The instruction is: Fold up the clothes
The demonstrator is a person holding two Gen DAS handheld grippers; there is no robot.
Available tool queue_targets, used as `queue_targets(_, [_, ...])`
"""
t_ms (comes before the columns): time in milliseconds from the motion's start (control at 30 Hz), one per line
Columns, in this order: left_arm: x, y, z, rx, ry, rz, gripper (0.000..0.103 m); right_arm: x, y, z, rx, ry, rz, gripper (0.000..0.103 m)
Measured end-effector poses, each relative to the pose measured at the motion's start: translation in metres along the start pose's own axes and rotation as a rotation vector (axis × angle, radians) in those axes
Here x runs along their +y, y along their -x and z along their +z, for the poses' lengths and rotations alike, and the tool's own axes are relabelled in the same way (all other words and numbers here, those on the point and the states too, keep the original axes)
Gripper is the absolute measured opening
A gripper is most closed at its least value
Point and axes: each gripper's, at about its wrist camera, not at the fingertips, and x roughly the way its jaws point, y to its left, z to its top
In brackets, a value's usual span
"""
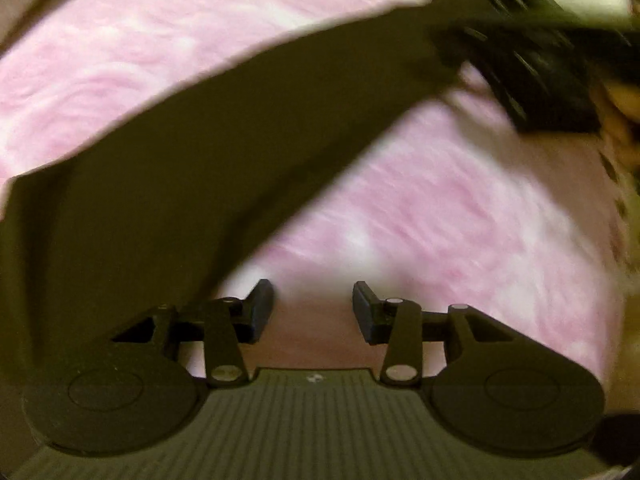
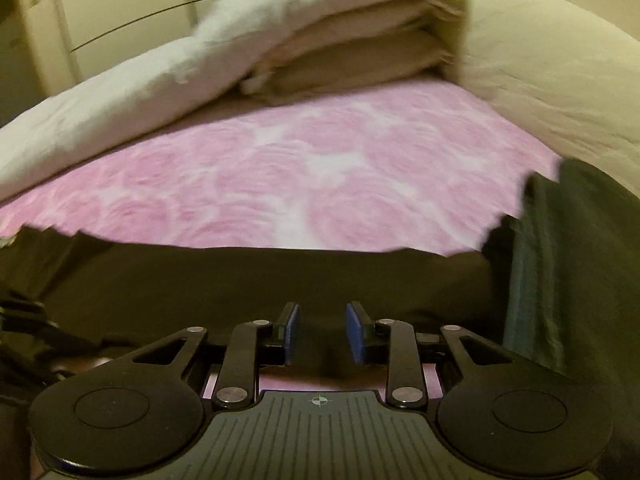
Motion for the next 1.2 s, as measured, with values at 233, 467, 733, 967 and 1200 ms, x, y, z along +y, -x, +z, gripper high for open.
queue_targets(233, [-0.008, 0.041, -0.011, -0.177, 0.027, 0.036, 0.039, 0.005, -0.044, -0.022, 0.163, -0.037, 0.137, 0.032])
queue_targets(467, [0.017, 0.025, -0.013, -0.101, 0.099, 0.131, 0.042, 0.011, -0.031, -0.022, 0.224, -0.006, 0.09, 0.032])
queue_targets(733, [-0.011, 0.024, -0.034, -0.053, 0.11, 0.055, 0.04, 0.04, -0.053, -0.018, 0.195, 0.069, 0.239, 0.035])
queue_targets(967, [-0.001, 0.069, -0.076, -0.087, 0.304, 0.138, 0.041, 0.049, -0.037, -0.04, 0.303, 0.13, 0.194, 0.036])
queue_targets(1200, [0.011, 0.124, -0.146, -0.065, 0.466, 0.26, 0.044, 0.061, 0.003, -0.046, 0.34, 0.074, 0.186, 0.042])
